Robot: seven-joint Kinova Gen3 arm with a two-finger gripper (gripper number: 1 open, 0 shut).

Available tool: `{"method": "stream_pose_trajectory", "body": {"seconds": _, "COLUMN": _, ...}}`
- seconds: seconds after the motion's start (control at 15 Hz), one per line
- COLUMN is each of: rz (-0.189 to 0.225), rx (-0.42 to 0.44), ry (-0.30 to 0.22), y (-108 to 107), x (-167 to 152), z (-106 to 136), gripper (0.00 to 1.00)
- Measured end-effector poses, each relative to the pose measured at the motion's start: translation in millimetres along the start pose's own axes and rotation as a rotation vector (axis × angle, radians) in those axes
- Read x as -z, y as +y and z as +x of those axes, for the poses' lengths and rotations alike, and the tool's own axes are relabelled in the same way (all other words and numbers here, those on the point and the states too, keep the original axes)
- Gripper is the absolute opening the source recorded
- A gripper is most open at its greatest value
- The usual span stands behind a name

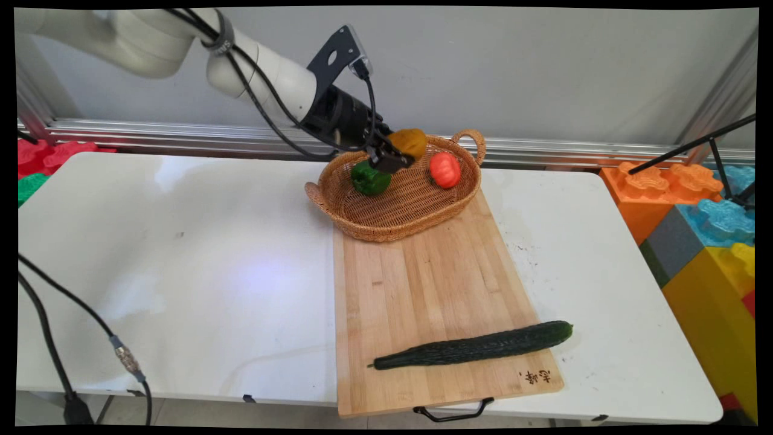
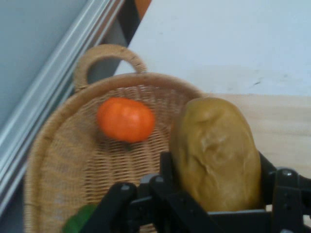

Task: Place the picked object in the vegetable basket

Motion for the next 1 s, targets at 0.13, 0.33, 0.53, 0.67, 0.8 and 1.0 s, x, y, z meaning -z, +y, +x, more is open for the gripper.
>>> {"method": "stream_pose_trajectory", "body": {"seconds": 0.13, "rz": 0.01, "rx": -0.026, "ry": -0.022, "y": -21.0, "x": -11.2, "z": -7.7, "gripper": 0.0}}
{"method": "stream_pose_trajectory", "body": {"seconds": 0.33, "rz": 0.017, "rx": -0.031, "ry": -0.056, "y": -44.5, "x": -34.8, "z": -21.4, "gripper": 0.0}}
{"method": "stream_pose_trajectory", "body": {"seconds": 0.53, "rz": 0.015, "rx": -0.018, "ry": -0.074, "y": -56.1, "x": -54.3, "z": -30.8, "gripper": 0.0}}
{"method": "stream_pose_trajectory", "body": {"seconds": 0.67, "rz": 0.007, "rx": -0.008, "ry": -0.082, "y": -61.8, "x": -69.3, "z": -36.0, "gripper": 0.0}}
{"method": "stream_pose_trajectory", "body": {"seconds": 0.8, "rz": -0.003, "rx": -0.004, "ry": -0.085, "y": -64.3, "x": -81.2, "z": -39.0, "gripper": 0.0}}
{"method": "stream_pose_trajectory", "body": {"seconds": 1.0, "rz": -0.028, "rx": 0.004, "ry": -0.087, "y": -61.9, "x": -93.8, "z": -41.6, "gripper": 1.0}}
